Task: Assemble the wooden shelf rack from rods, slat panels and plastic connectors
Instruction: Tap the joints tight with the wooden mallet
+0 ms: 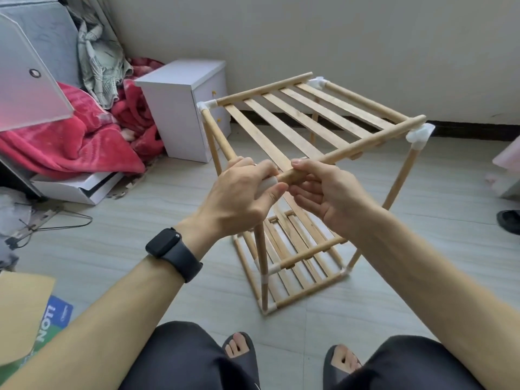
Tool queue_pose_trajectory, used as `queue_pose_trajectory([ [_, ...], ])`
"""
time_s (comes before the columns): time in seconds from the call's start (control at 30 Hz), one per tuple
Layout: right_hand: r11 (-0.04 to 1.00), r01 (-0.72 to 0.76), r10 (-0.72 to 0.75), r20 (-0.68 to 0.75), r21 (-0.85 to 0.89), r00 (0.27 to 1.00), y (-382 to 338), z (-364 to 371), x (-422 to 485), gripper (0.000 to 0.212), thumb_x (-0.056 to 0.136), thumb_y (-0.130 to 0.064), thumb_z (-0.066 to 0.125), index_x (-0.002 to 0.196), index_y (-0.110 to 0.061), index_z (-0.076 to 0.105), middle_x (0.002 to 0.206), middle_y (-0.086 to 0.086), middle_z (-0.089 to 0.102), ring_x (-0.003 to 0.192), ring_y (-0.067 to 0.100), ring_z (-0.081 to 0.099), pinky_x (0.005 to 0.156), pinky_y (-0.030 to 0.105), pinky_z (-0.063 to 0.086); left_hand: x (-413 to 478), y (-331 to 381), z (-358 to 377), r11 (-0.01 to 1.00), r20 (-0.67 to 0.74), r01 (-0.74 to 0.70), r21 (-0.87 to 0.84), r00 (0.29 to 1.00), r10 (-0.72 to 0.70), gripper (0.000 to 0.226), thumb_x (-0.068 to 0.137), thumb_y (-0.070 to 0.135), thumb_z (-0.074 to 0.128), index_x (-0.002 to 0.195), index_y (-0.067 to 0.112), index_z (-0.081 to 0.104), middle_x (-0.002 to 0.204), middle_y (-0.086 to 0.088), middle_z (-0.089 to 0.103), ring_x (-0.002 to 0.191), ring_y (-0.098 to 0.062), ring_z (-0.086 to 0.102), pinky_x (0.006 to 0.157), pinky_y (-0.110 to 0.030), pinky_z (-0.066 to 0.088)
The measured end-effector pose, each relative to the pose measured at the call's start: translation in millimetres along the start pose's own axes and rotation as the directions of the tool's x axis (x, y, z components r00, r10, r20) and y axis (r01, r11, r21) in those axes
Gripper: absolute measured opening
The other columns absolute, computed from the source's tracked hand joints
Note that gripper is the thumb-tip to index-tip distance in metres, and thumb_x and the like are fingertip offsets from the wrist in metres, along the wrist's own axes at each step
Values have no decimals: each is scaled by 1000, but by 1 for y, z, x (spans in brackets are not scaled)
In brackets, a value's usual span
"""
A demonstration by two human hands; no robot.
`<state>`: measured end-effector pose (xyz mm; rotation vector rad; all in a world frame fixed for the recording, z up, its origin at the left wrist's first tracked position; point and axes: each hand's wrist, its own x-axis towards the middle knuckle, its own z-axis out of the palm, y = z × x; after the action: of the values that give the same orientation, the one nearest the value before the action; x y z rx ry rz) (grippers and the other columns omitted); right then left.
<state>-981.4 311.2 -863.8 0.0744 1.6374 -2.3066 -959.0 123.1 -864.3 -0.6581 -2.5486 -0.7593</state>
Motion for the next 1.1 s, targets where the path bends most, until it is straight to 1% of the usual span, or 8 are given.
queue_pose_trajectory([
  [0.27, 1000, 2, -1, -52, 23, 999, 5, 15, -5, 17, 88, -25, 77, 75, -14, 80, 72, 4, 72, 58, 10, 64, 51, 20, 51, 0, 2, -2, 999, -22, -41, 15, 999, 41, 26, 93, 34, 57, 107, 12, 61, 75, 8, 52, 77, -17, 49, 83, -27, 30],
  [0.43, 996, -33, 31, -24, -79, 999, 2, 4, -9, 25, 82, -43, 82, 89, -18, 80, 91, 6, 78, 72, 14, 73, 68, 28, 59, 5, -8, -21, 1000, 112, 9, -26, 994, -6, 23, 91, 43, 56, 101, 23, 63, 78, 0, 62, 80, -17, 55, 80, -35, 43],
  [0.5, 997, -55, 50, -125, -44, 991, -6, -8, -7, 47, 82, -53, 78, 104, -11, 73, 101, 9, 77, 85, 21, 77, 69, 30, 60, 8, -16, -34, 998, 118, 59, -32, 992, -55, 22, 88, 45, 56, 98, 27, 62, 84, 5, 65, 80, -14, 58, 75, -39, 50],
  [0.57, 999, -4, 16, -230, 54, 973, -18, -23, -6, 52, 88, -56, 68, 109, -9, 69, 107, 13, 75, 95, 27, 75, 68, 32, 61, 10, -22, -42, 997, 121, 81, 13, 989, -82, 28, 85, 50, 53, 106, 32, 57, 96, 12, 62, 78, -8, 57, 72, -38, 50],
  [0.67, 976, 105, -35, -337, 192, 941, -33, -41, -6, 43, 95, -50, 63, 105, -8, 62, 108, 16, 74, 91, 29, 76, 69, 35, 62, 15, -23, -41, 982, 139, 63, 177, 986, -88, 48, 84, 75, 40, 123, 49, 50, 115, 15, 50, 81, -8, 55, 73, -34, 51],
  [0.77, 946, 111, -6, -325, 304, 946, -35, -40, -7, 24, 96, -33, 67, 95, -10, 60, 104, 20, 72, 81, 28, 77, 63, 33, 61, 21, -21, -31, 937, 152, 16, 348, 986, -73, 57, 84, 87, 31, 118, 53, 63, 124, 11, 54, 92, -17, 61, 77, -39, 56],
  [0.93, 906, 120, 12, -310, 406, 951, -31, -25, -9, 11, 93, -15, 69, 92, -6, 63, 75, 16, 74, 68, 26, 76, 59, 31, 60, 11, -36, -26, 954, -39, -7, 299, 999, 19, 52, 86, 77, 44, 94, 37, 77, 111, 15, 67, 76, -18, 65, 63, -37, 56],
  [1.1, 895, 162, -7, -351, 416, 936, -23, -4, -6, 11, 92, -10, 69, 88, -2, 62, 81, 21, 71, 79, 33, 76, 62, 35, 62, 6, -50, -33, 967, -62, -33, 251, 997, 50, 52, 86, 72, 47, 95, 31, 79, 110, 13, 70, 72, -16, 65, 61, -37, 57],
])
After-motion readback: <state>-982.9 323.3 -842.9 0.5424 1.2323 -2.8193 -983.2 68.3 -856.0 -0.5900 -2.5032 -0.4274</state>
